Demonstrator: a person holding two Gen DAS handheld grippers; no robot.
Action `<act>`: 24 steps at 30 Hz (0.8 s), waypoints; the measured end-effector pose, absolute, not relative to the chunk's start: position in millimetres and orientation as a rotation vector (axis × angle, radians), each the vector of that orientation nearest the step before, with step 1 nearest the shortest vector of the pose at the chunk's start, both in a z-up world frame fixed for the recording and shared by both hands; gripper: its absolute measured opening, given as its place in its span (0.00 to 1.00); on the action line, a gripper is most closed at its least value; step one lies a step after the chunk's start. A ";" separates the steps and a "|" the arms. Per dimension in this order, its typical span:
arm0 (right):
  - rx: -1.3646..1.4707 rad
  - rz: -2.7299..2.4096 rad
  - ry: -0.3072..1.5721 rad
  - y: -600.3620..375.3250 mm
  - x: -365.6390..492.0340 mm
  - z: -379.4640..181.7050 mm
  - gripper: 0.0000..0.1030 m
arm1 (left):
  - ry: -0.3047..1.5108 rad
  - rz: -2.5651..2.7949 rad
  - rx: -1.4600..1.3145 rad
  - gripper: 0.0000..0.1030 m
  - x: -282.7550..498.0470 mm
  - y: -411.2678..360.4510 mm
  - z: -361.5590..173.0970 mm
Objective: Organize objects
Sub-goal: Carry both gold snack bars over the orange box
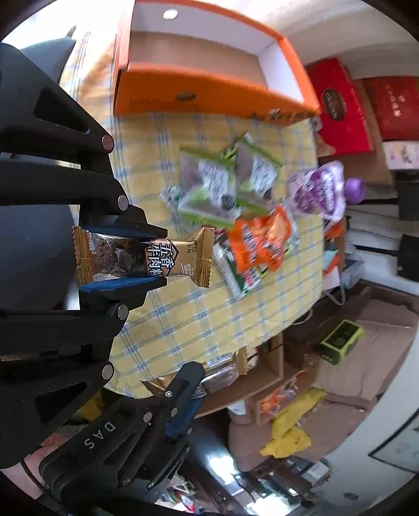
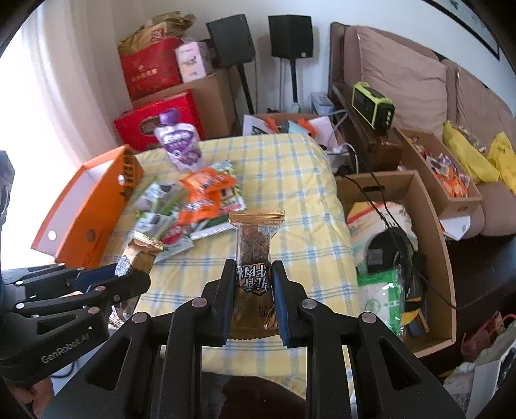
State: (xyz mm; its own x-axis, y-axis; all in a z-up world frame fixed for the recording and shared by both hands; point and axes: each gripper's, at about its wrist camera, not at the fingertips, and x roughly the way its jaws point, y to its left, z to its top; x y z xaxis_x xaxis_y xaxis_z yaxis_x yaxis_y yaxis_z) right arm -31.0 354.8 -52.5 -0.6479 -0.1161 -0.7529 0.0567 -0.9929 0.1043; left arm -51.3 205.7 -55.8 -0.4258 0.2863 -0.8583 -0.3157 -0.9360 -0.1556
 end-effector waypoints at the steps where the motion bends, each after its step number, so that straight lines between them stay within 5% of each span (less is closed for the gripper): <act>1: 1.260 -2.771 -0.093 349.8 -30.0 -48.5 0.21 | 0.050 2.416 -1.402 0.20 -50.6 201.5 -49.6; 24: 1.134 -2.688 -0.040 257.7 -53.6 -12.4 0.21 | 0.014 2.672 -1.288 0.20 -64.1 93.6 -18.9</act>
